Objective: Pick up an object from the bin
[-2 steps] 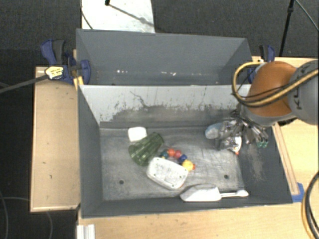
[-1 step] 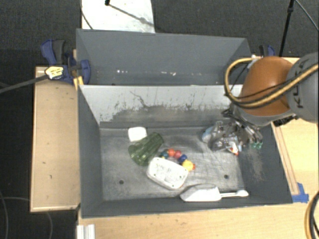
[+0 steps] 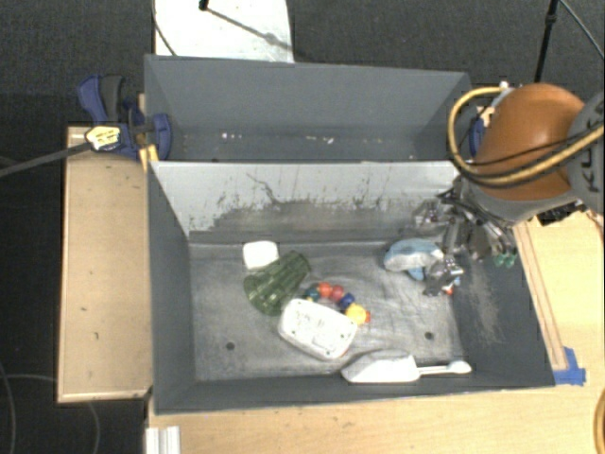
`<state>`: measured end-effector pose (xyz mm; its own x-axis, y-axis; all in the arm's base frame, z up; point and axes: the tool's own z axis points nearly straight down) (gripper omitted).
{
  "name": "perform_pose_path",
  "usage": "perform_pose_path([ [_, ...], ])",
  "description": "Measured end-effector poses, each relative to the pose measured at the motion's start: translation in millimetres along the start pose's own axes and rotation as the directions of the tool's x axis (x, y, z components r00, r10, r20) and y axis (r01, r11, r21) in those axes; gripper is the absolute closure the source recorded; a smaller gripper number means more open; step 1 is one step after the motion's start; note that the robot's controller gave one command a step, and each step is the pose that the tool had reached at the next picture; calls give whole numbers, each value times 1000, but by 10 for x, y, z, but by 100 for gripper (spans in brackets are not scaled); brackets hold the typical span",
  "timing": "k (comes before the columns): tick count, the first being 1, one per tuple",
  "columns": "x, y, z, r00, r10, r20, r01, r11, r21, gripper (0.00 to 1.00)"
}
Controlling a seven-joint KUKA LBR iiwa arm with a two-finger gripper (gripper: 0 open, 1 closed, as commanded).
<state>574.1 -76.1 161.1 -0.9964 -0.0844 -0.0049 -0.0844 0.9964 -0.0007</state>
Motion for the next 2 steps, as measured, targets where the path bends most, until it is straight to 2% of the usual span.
perform_pose_path([
  [1, 1, 4, 3, 1000, 0, -1, 0, 1000, 0, 0],
  [2, 65, -253, 812, 986, 164, 24, -164, 986, -3, 100],
])
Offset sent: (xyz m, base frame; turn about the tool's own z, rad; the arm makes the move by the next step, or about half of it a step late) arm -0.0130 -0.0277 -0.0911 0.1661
